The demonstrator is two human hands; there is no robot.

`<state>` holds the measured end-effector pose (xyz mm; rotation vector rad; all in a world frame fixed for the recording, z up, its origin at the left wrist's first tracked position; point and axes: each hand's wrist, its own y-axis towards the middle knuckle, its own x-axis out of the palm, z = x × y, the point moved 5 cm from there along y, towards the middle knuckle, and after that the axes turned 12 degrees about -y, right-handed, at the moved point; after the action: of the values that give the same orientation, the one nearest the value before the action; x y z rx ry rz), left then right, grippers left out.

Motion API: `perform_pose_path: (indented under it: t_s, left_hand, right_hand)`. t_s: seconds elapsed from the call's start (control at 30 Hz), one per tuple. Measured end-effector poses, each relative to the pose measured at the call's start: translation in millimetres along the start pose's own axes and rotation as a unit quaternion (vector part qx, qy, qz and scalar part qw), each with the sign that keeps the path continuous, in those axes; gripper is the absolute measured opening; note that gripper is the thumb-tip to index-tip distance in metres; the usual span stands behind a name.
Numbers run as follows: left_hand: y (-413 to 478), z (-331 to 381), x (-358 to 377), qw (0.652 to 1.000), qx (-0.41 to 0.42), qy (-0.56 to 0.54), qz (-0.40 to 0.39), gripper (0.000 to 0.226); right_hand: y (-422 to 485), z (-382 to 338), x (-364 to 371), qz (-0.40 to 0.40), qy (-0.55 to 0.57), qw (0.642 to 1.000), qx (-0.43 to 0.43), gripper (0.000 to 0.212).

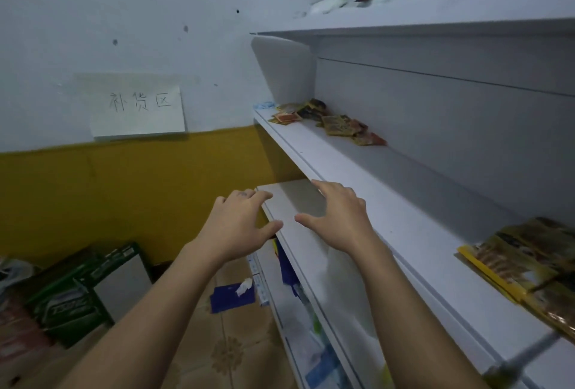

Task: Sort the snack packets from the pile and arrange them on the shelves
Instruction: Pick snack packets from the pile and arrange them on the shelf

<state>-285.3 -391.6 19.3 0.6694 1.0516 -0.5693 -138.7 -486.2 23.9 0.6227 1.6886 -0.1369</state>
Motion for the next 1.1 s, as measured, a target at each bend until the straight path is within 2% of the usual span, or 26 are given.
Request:
perform_pose_path:
  t_s: [0.33,0.73,1.1]
  left_hand:
    - [126.6,-64.0,9.8,0.998,0.046,-0.028,0.007,0.065]
    - [315.8,-185.3,9.5,0.993,0.101,-0.050,-0.035,0.064]
    - [442.2,-237.4,47.2,0.989,0.103,-0.091,-0.054,0.060]
  right_hand:
    - [121.3,-10.5,34.3,0.009,-0.025,0.999,0.027,0.076]
    - [313.4,-50.4,84.4,0.028,-0.062,0.992,0.102,0.074]
    - [443.4,-29.8,129.5,-0.034,-0.095,0.983,0.155,0.074]
